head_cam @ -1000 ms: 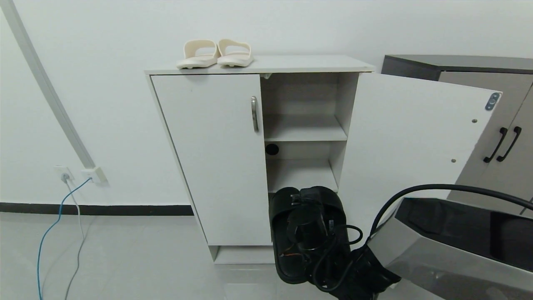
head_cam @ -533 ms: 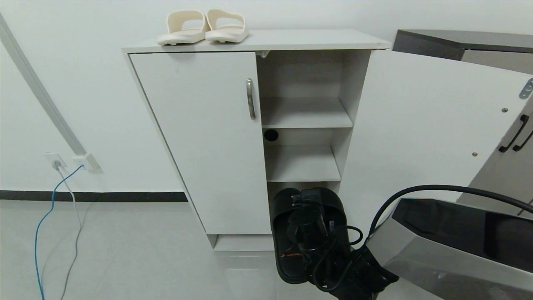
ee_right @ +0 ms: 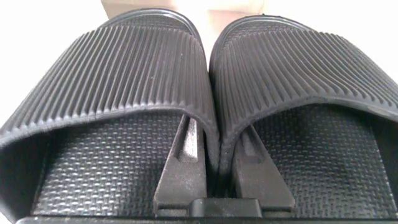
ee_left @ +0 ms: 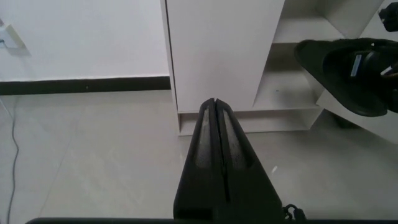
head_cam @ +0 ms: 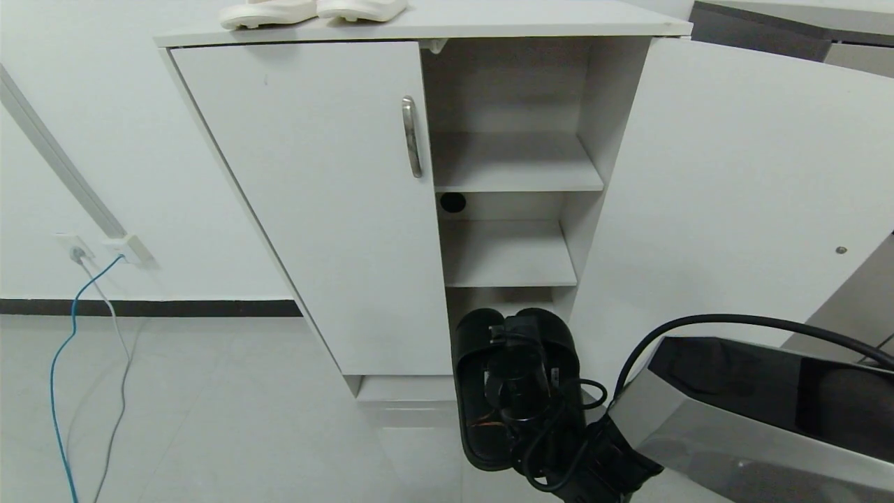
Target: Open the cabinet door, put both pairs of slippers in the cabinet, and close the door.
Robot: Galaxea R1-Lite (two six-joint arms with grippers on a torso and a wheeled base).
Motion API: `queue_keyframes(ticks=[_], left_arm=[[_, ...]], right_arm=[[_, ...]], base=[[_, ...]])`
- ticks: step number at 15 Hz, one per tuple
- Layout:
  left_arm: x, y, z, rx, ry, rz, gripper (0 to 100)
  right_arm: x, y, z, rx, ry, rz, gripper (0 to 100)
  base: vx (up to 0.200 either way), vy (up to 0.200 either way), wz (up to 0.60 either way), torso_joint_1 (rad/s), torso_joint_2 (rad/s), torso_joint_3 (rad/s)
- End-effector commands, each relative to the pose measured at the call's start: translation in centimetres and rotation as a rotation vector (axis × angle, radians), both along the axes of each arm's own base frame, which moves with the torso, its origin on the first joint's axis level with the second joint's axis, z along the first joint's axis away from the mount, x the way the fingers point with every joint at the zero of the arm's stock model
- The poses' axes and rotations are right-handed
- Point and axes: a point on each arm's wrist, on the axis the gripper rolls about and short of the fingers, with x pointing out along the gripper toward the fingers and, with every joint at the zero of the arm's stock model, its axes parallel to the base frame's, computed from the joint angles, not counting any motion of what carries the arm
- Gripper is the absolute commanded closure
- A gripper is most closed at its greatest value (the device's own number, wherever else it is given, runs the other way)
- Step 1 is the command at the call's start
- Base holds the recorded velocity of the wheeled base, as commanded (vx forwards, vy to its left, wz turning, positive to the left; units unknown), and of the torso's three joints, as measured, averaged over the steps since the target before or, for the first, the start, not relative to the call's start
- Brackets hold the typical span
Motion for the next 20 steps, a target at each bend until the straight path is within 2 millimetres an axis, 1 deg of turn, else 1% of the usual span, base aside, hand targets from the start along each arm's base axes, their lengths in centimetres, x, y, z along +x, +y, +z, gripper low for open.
queue_keyframes(ticks=[1, 4, 7, 20], left_arm=[[0.0, 0.0, 0.0, 0.0, 0.002, 0.0, 100], [0.0, 0.0, 0.0, 0.0, 0.0, 0.0, 100], [0.0, 0.0, 0.0, 0.0, 0.002, 0.0, 100], [0.0, 0.0, 0.0, 0.0, 0.002, 0.0, 100]], right_arm=[[0.2, -0.1, 0.3, 0.011, -0.033, -0.001, 100], [0.5, -0.3, 0.2, 0.008, -0.059, -0.007, 100], [0.8, -0.5, -0.7, -0.014, -0.051, -0.011, 100], [1.1, -0.6, -0.8, -0.011, -0.055, -0.017, 100]], base=[[0.0, 0.0, 0.0, 0.0, 0.0, 0.0], [0.0, 0.0, 0.0, 0.0, 0.0, 0.0], [0.0, 0.0, 0.0, 0.0, 0.0, 0.0], [0.2, 0.0, 0.0, 0.002, 0.0, 0.003]])
